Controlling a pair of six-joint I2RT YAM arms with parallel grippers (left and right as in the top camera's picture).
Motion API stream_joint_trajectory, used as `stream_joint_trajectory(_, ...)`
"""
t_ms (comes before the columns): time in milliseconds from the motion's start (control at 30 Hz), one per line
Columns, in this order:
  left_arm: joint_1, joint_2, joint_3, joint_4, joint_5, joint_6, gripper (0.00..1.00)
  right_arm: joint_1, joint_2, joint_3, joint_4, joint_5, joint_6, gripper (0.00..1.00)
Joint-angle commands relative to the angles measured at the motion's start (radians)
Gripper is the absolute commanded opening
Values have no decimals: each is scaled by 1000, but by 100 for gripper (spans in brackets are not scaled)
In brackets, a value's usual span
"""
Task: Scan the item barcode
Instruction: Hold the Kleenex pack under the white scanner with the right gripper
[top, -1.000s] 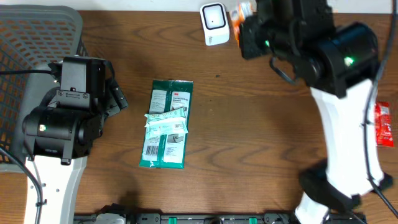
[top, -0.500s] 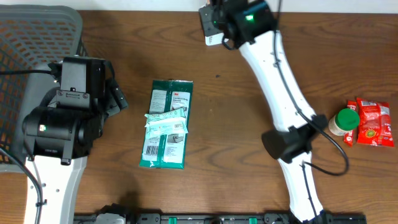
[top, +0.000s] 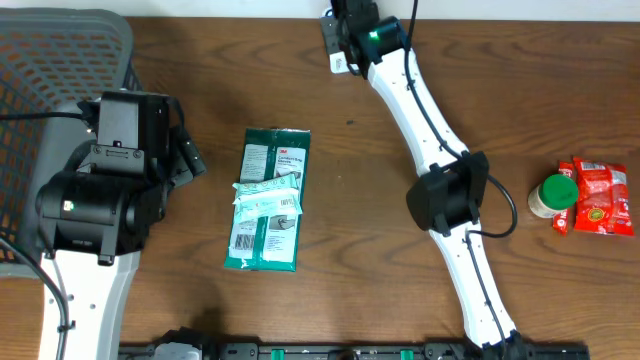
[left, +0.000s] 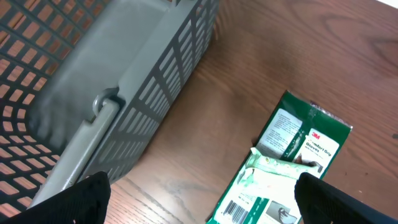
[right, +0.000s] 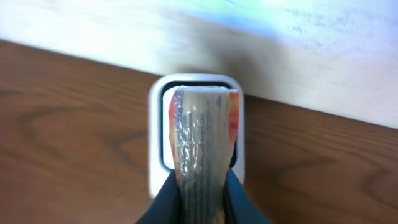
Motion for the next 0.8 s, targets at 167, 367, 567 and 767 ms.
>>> stream_joint_trajectory(167,5,-2,6,-5,-17,-2,95,-37,67,11,100,-74,-13,1)
stream_joint_trajectory(367,5,-2,6,-5,-18,-2,95,-37,67,11,107,-89,-12,1)
stream_joint_trajectory(567,5,-2,6,-4,-18,-2,95,-40,67,9,73,-89,42,1)
stream_joint_trajectory(767,5,-2,6,-4,-18,-2,95,-53,-17,11,-8,-116,48,1)
